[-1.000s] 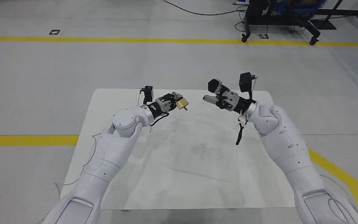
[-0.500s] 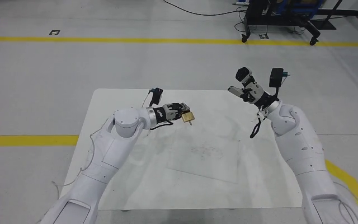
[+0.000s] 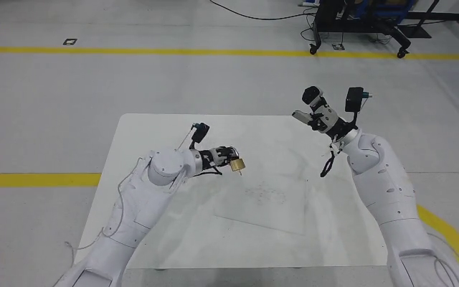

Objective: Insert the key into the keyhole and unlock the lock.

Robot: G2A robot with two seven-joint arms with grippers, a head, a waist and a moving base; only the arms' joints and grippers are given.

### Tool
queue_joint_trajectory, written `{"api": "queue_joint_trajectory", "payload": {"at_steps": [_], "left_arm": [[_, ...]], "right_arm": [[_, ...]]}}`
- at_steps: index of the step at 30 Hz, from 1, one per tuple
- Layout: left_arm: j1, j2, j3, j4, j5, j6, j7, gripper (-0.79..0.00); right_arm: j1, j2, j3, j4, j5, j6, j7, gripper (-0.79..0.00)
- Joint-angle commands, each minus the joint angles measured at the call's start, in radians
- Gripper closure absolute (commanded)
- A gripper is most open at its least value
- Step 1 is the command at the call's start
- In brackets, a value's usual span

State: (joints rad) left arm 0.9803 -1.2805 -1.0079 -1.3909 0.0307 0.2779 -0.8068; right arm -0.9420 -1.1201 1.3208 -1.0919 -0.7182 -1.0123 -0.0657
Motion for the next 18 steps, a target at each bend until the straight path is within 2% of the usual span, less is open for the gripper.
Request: {"api": "queue_joint_trajectory", "payload": {"at_steps": [1,6,9,12,13,14,15,17,18], "left_arm": [[0.02,0.007,0.012,-0.029,0.065,0.011,-0.023,0.0],[0.034,0.018,0.075,-0.065,0.22,0.058,-0.099,0.0],[0.025,0.017,0.115,-0.061,0.3,0.124,-0.106,0.0],[0.017,0.012,0.152,-0.068,0.343,0.153,-0.12,0.0],[0.015,0.012,0.158,-0.068,0.355,0.16,-0.122,-0.058],[0.015,0.012,0.161,-0.069,0.365,0.168,-0.121,-0.172],[0.017,0.013,0.164,-0.069,0.376,0.18,-0.123,-0.24],[0.02,0.015,0.167,-0.074,0.403,0.202,-0.127,-0.468],[0.022,0.017,0.168,-0.078,0.413,0.21,-0.134,-0.785]], "right_arm": [[0.0,0.0,0.0,0.0,0.0,0.0,0.0,-0.785],[0.0,0.0,0.0,0.0,0.0,0.0,0.0,-0.785],[0.0,0.0,0.0,0.0,0.0,0.0,0.0,-0.785],[0.0,0.0,0.0,0.0,0.0,0.0,0.0,-0.785],[0.0,0.0,0.0,0.0,0.0,0.0,0.0,-0.785],[0.0,0.0,0.0,0.0,0.0,0.0,0.0,-0.785],[0.0,0.0,0.0,0.0,0.0,0.0,0.0,-0.785],[0.0,0.0,0.0,0.0,0.0,0.0,0.0,-0.785],[0.0,0.0,0.0,0.0,0.0,0.0,0.0,-0.785]]}}
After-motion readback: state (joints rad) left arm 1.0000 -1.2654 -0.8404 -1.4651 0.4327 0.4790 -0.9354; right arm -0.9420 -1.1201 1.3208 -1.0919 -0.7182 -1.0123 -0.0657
